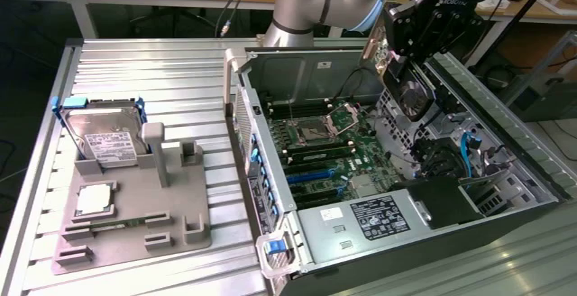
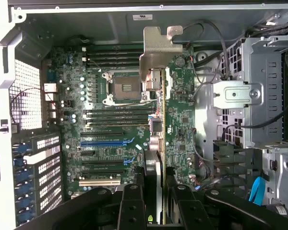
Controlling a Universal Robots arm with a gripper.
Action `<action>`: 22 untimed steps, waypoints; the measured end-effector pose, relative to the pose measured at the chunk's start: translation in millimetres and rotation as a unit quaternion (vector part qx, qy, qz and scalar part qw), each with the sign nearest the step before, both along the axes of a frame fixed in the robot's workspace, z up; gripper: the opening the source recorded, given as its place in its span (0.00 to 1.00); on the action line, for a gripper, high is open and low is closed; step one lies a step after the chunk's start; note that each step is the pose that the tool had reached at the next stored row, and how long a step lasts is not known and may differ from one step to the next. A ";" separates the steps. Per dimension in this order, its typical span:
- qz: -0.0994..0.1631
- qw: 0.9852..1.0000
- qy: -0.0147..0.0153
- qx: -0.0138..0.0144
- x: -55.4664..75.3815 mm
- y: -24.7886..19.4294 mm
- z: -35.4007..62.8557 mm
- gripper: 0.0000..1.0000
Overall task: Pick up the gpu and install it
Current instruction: 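Insert the gpu into the slot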
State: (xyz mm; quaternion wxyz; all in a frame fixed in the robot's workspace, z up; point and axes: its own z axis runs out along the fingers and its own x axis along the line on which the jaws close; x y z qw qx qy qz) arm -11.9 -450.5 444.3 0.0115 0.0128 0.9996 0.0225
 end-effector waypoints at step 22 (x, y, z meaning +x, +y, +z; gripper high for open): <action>0.057 0.998 0.000 0.000 0.0 0.0 0.0 0.27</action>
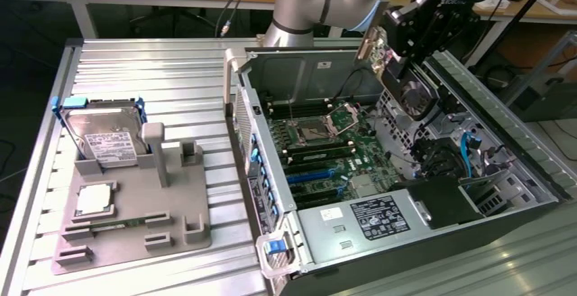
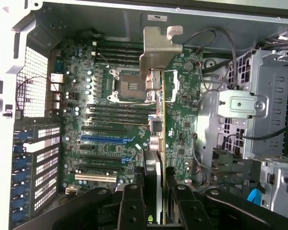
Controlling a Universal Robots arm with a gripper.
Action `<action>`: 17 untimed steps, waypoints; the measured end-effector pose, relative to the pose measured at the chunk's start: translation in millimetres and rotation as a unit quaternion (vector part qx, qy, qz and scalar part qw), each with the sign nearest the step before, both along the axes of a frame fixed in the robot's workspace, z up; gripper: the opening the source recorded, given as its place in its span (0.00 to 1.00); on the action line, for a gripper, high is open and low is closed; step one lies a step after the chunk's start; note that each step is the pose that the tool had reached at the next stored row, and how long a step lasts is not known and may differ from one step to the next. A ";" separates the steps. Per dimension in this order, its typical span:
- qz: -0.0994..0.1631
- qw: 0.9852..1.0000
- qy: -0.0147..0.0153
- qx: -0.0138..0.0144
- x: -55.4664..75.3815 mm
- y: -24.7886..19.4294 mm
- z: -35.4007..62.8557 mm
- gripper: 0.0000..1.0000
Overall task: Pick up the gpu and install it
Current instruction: 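Insert the gpu into the slot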
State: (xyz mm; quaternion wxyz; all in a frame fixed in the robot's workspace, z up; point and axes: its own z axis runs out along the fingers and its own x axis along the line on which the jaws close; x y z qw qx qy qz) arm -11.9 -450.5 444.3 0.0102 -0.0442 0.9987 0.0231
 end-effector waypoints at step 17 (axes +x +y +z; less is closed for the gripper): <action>0.067 0.998 0.000 0.000 0.0 0.0 0.0 0.27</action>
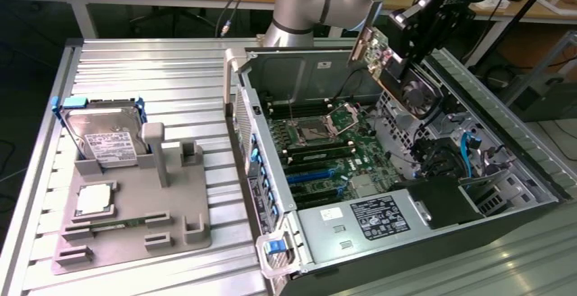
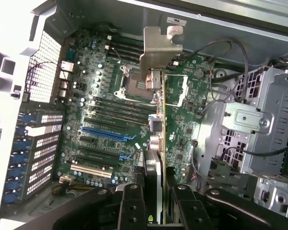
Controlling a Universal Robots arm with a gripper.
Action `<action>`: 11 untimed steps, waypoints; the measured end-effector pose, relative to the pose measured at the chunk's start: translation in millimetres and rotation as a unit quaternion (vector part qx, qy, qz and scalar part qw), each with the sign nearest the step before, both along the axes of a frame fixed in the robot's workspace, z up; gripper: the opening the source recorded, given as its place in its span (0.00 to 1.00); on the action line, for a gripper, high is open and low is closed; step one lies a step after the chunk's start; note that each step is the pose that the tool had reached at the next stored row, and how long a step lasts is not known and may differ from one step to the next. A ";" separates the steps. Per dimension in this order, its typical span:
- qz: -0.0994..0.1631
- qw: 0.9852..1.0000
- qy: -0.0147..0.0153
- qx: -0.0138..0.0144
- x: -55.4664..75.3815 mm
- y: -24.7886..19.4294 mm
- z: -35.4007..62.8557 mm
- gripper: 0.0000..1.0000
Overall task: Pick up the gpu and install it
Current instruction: 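Insert the gpu into the slot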
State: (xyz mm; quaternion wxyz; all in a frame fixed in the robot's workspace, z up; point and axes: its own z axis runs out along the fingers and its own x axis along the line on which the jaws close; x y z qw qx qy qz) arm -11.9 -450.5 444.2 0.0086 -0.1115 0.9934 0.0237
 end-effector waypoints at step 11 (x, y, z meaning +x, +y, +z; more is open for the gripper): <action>0.065 0.998 0.000 0.000 0.0 0.0 0.0 0.27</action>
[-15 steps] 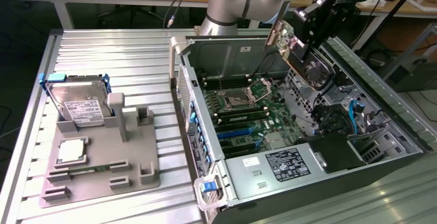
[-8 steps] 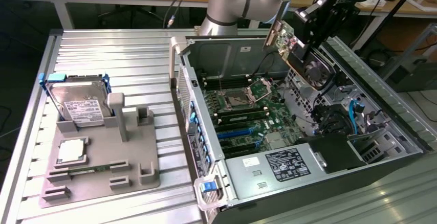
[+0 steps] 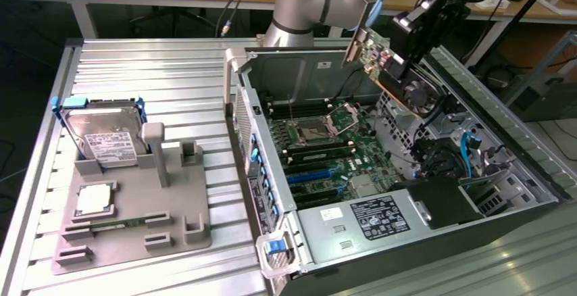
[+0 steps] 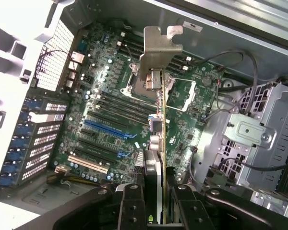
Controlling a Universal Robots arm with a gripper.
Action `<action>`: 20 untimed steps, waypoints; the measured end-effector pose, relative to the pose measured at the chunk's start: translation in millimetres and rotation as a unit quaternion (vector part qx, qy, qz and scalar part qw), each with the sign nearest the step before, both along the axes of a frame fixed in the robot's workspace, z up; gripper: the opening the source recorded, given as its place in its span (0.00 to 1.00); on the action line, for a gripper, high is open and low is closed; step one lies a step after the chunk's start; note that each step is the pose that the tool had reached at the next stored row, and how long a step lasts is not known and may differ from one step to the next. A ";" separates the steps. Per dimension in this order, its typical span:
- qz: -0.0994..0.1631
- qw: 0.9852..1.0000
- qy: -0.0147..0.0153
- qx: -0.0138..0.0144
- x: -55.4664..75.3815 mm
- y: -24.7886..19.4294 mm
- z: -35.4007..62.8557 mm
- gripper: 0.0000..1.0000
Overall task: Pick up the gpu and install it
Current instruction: 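Insert the gpu into the slot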
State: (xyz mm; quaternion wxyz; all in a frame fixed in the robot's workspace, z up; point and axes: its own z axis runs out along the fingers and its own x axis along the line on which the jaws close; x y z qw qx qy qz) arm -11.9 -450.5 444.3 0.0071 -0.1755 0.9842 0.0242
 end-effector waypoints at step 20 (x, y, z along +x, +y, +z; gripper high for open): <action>0.065 0.998 0.000 0.000 0.0 0.0 0.0 0.27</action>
